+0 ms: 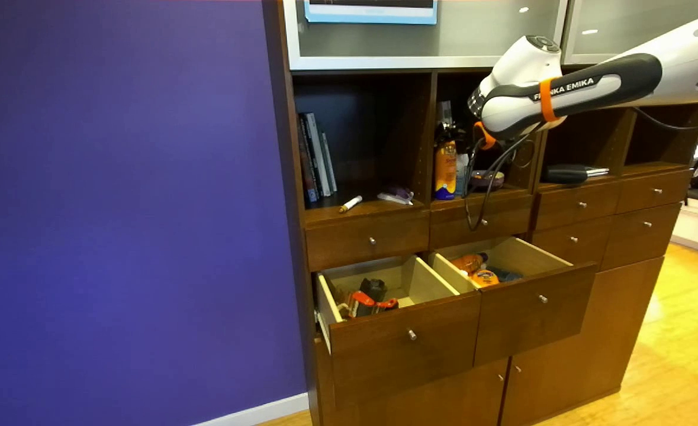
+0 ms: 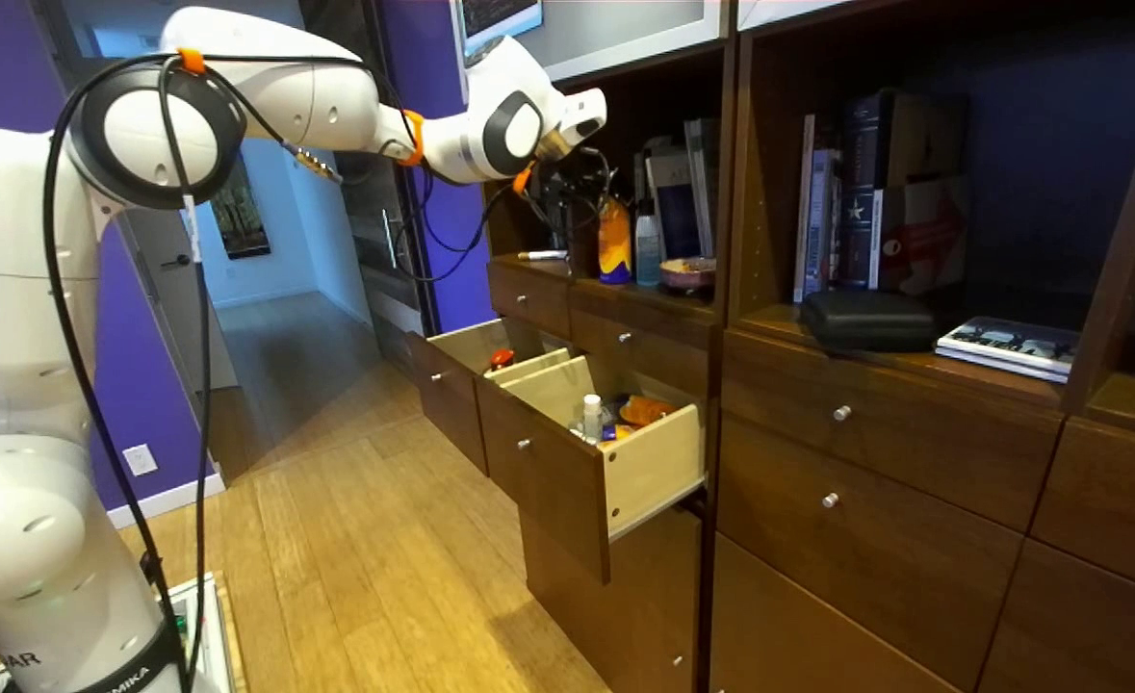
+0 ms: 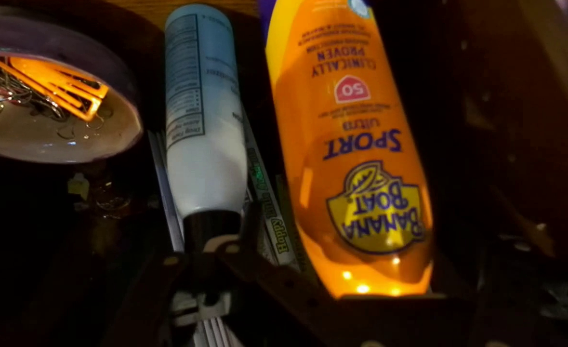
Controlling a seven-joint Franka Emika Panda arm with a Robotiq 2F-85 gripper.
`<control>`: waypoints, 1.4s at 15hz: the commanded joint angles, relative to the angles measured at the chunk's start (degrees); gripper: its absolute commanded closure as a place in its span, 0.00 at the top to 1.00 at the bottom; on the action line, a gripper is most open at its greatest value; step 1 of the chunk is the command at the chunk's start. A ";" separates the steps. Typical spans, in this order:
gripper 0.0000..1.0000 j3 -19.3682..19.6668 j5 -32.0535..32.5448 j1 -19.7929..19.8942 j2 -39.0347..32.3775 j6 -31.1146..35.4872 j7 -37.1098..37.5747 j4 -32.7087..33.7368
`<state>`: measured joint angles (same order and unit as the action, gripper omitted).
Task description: Remove the orange bottle from the second open drawer from the left and put it in the second shelf from the left
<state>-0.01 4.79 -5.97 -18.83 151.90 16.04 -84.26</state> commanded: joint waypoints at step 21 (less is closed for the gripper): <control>1.00 -1.70 -6.45 3.51 11.40 -26.09 -18.37 -2.28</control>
<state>-0.98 0.51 -3.82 -11.23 130.29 1.04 -83.46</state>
